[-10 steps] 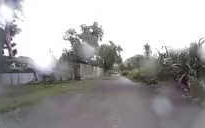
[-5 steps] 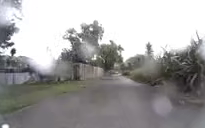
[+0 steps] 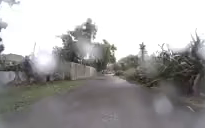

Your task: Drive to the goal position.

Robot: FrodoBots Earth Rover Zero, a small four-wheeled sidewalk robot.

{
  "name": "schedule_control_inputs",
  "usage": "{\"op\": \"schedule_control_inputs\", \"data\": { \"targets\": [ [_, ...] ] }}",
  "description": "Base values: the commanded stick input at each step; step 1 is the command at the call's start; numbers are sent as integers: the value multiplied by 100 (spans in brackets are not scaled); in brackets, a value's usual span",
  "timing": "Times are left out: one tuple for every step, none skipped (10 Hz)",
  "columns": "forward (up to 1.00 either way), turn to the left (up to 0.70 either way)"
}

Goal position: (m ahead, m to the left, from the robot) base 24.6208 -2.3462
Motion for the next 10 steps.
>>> {"op": "schedule_control_inputs", "data": {
  "targets": [
    [85, 0],
    [85, 0],
    [85, 0],
    [85, 0],
    [85, 0],
    [85, 0],
    [85, -28],
    [85, -34],
    [85, -34],
    [85, -34]
  ]
}}
